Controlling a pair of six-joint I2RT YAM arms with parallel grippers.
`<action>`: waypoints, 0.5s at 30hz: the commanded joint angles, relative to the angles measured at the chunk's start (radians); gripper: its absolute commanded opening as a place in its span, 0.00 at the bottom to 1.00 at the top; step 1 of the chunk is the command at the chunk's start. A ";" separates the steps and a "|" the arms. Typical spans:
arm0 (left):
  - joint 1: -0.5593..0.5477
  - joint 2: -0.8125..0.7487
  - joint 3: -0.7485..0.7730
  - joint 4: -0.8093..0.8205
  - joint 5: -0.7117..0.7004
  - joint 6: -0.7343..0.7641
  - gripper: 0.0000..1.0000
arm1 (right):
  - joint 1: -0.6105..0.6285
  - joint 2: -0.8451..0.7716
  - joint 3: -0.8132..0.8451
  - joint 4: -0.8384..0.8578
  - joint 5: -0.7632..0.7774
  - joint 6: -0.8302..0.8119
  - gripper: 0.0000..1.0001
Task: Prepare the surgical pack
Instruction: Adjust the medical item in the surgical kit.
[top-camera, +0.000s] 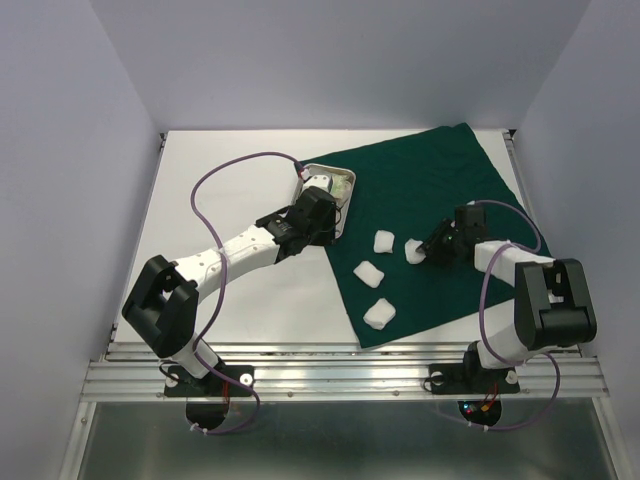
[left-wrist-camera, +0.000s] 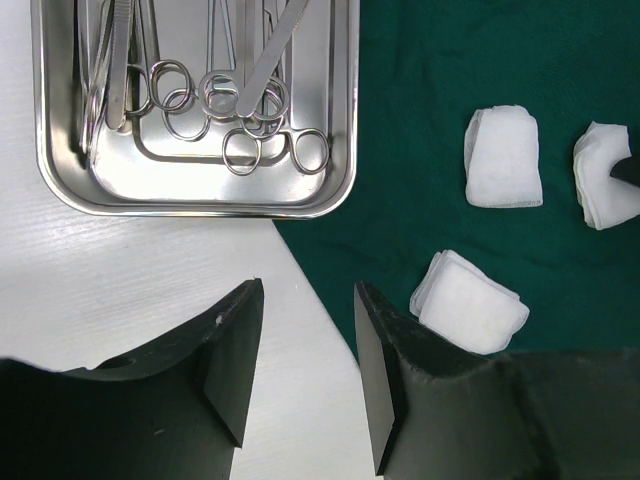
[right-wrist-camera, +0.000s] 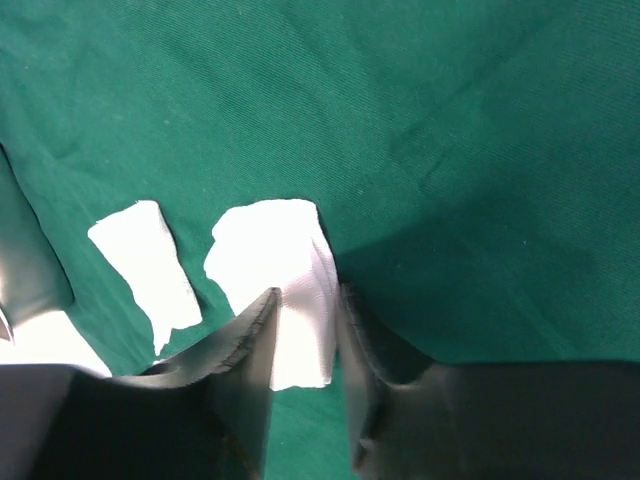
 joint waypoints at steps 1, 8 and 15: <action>0.000 -0.018 0.001 -0.002 -0.021 0.006 0.53 | 0.003 0.007 0.016 0.008 -0.006 -0.022 0.30; 0.000 -0.023 0.002 -0.002 -0.021 0.006 0.53 | 0.003 -0.033 0.018 0.006 0.011 -0.017 0.09; 0.000 -0.023 0.007 -0.007 -0.027 0.009 0.53 | 0.003 -0.104 0.004 0.085 -0.032 0.035 0.01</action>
